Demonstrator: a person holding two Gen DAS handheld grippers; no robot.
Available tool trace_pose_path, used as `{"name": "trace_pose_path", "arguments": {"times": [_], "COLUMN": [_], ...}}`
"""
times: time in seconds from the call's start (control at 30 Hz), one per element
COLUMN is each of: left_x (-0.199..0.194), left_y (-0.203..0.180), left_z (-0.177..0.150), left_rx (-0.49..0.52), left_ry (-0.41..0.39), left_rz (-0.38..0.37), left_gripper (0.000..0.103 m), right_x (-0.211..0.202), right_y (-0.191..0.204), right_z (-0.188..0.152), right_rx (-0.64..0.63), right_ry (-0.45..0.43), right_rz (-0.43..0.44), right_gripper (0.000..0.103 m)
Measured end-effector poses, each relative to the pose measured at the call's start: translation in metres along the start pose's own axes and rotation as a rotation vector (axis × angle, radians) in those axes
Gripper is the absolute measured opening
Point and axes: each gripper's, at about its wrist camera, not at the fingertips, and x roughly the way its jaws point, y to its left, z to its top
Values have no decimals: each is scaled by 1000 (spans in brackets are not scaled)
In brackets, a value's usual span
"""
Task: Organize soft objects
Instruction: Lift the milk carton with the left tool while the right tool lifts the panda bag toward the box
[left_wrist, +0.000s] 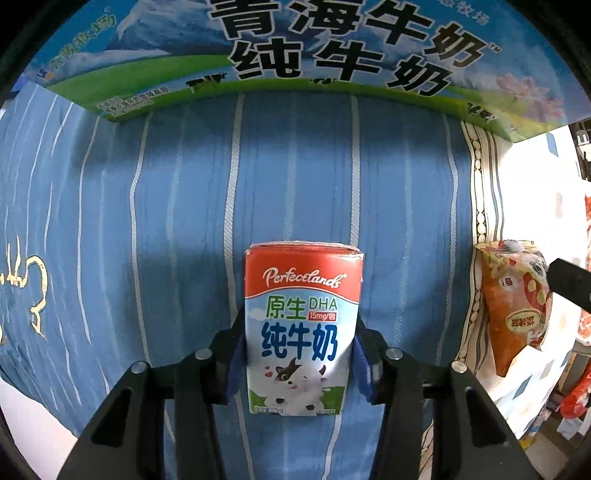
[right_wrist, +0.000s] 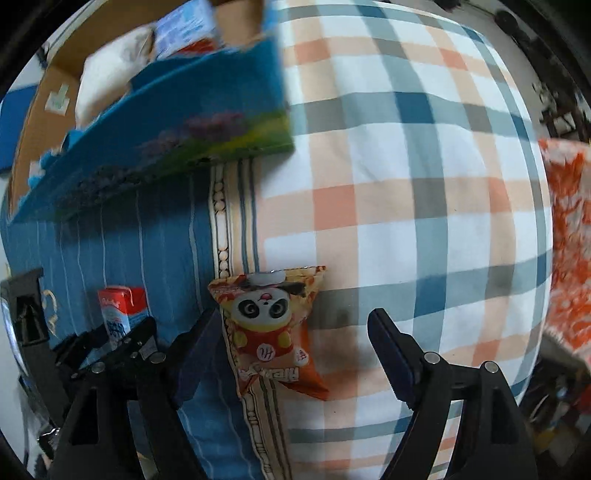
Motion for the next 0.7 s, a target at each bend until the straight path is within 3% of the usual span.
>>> {"name": "trace_pose_path", "arguments": {"times": [0.03,0.2,0.23,0.27,0.3,0.53,0.7], "left_x": [-10,-21,-25,-26,-27,-29,-58], "left_y": [-10,15,29,31,35,43,50], "left_z": [-1,12,11,9,7,10,2], "left_rx": [-4,-28,-32,-35,-36,-34,-30], "left_ry": [-1,5,6,7,6,-27,-84], "left_rz": [-3,-32,-39,-43,-44,-39,-28], "left_gripper": [44,44,44,44,44,44,44], "right_x": [4,43,47,54,56,43,22], "right_y": [7,28,30,36,37,53,67], "right_z": [0,-10,-10,-10,-10,-18,-46], "right_rx": [-22,-52,-44,-38,-33,-33,-43], "right_ry": [19,83,79,69,65,11,-48], "right_rz": [-6,-61,-66,-81,-85,-120,-96], "right_gripper": [84,83,76,59,55,50,49]}}
